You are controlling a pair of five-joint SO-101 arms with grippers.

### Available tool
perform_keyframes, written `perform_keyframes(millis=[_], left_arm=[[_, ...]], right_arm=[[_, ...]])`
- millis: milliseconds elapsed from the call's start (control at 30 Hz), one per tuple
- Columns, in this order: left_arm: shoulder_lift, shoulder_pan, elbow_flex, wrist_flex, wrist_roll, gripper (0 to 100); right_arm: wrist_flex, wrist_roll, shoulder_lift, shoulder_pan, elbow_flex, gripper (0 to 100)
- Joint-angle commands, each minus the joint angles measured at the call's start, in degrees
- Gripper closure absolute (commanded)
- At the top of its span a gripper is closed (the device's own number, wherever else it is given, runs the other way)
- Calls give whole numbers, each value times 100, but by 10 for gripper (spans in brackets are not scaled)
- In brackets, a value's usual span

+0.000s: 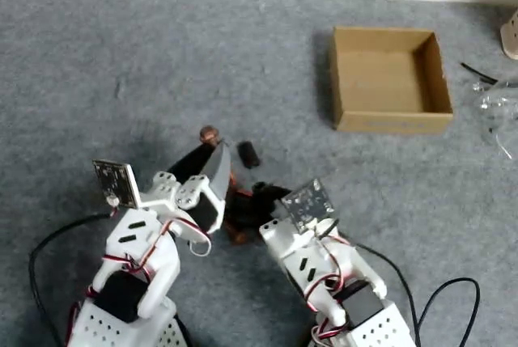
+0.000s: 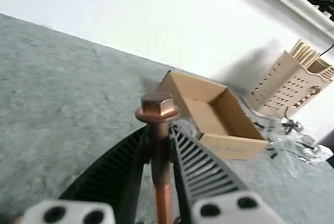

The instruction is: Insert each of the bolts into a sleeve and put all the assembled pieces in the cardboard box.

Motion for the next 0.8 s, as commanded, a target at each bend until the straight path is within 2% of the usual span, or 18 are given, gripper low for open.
perform_keyframes(millis=[0,200,667,767], left_arm=[[-92,330,-523,-167,-26,995],[-92,699,-435,-158,-26,995],[-84,514,163,-211,9,995],[-84,523,418,-501,431,995]], right_arm=[[4,554,-119,-224,259,995],[-189,677,-119,-400,286,995],[-189,686,-119,-356,268,995],[-189,686,-119,-356,268,995]])
